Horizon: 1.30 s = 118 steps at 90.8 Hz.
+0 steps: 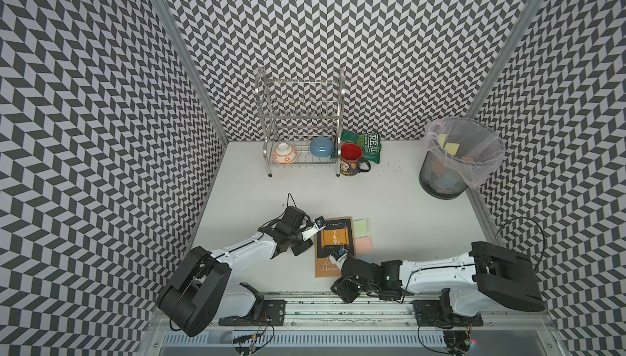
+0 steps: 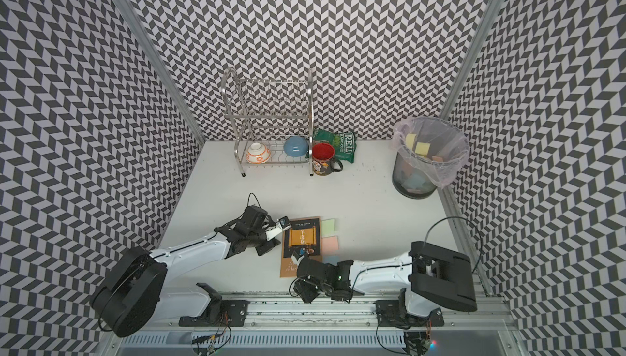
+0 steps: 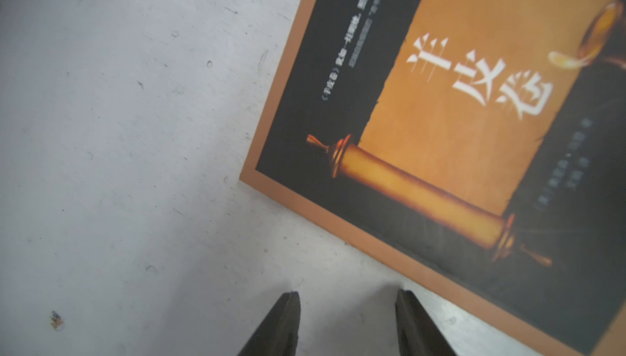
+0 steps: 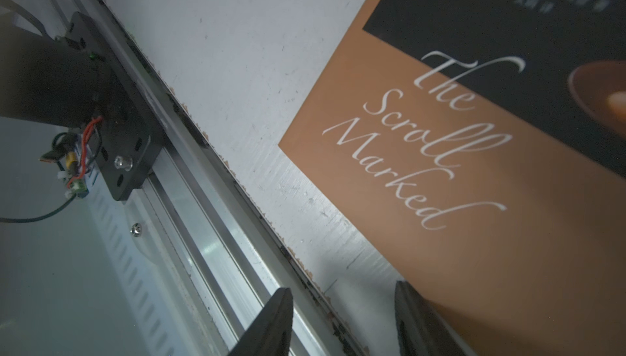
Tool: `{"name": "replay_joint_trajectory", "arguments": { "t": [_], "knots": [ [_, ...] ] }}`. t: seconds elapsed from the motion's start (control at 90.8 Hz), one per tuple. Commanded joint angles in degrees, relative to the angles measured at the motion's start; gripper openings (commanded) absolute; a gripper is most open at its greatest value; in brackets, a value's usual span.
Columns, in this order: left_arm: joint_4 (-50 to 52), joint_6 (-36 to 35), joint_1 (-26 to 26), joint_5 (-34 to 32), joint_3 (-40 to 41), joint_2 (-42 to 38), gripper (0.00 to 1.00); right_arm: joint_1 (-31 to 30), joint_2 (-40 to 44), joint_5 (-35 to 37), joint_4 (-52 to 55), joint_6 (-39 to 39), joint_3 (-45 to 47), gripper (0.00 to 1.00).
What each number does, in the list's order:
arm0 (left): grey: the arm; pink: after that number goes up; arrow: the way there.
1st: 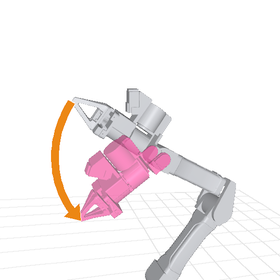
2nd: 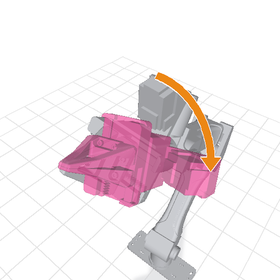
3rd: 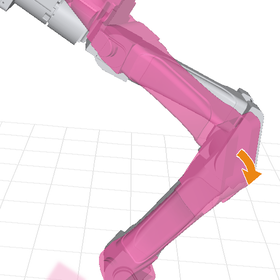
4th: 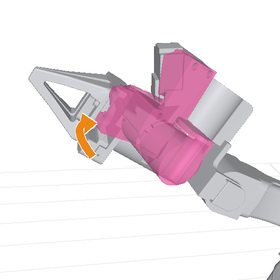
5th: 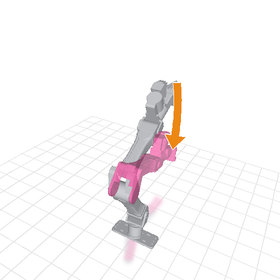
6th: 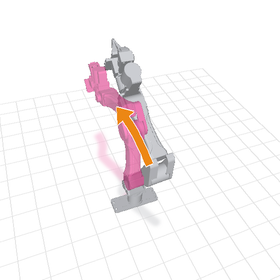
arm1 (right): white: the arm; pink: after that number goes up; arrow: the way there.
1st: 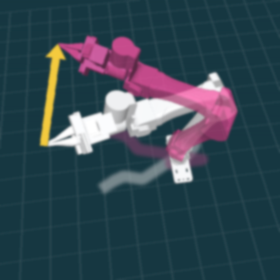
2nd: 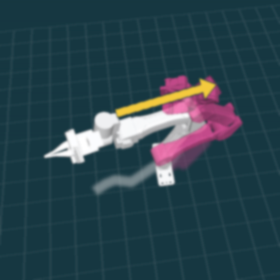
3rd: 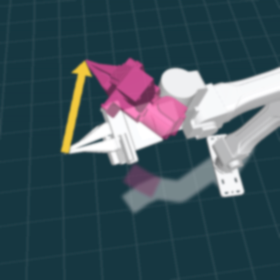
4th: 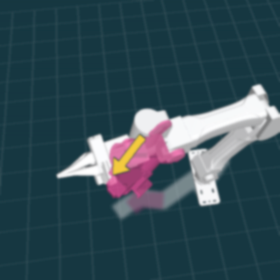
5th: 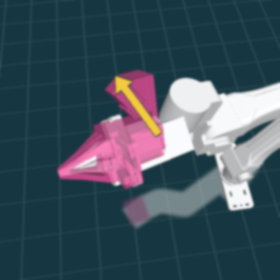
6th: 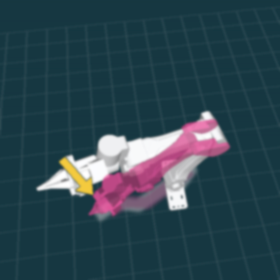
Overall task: Peel off the used sticky note
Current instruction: Move the book to the center of the board.
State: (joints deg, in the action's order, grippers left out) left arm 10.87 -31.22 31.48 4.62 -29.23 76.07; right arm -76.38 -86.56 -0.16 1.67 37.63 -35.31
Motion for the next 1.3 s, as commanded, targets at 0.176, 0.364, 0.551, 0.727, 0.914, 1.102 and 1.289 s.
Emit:
{"name": "replay_joint_trajectory", "arguments": {
  "t": [0.176, 0.364, 0.551, 0.727, 0.914, 1.102, 1.289],
  "knots": [
    [-3.13, 0.38, 0.24, -2.5, -3.67, 8.79, 0.51, 2.04, -2.46, 2.24, -2.02, 0.24, -1.82, 0.52],
    [-3.6, 0.44, 0.07, -3.7, -4.94, 10.67, 0.51, 4.67, -1.71, 2.52, -2.56, 0.11, -1.1, 0.52],
    [-2.11, 0.82, -0.19, -4.0, -4.51, 8.86, 0.51, 6.23, -0.13, 2.24, -2.03, -0.73, -0.84, 0.53],
    [1.46, 2.45, -1.46, -4.1, -4.89, 1.82, 0.54, 6.34, 7.69, 1.09, 1.88, -2.2, -1.76, 0.57],
    [-2.28, 7.87, -9.5, 1.16, -5.13, -9.47, 0.78, 20.1, 21.77, -6.27, 2.82, 1.07, 1.02, 0.6],
    [-8.89, 11.79, -13.81, 10.9, -2.33, -12.78, 0.78, 33.05, 20.13, -9.0, 2.31, 0.83, -4.25, 0.66],
    [-8.69, 10.92, -10.1, 8.4, -5.32, -6.53, 0.77, 38.76, 9.28, -15.96, 3.42, -1.11, -9.54, 0.69]
  ]
}}
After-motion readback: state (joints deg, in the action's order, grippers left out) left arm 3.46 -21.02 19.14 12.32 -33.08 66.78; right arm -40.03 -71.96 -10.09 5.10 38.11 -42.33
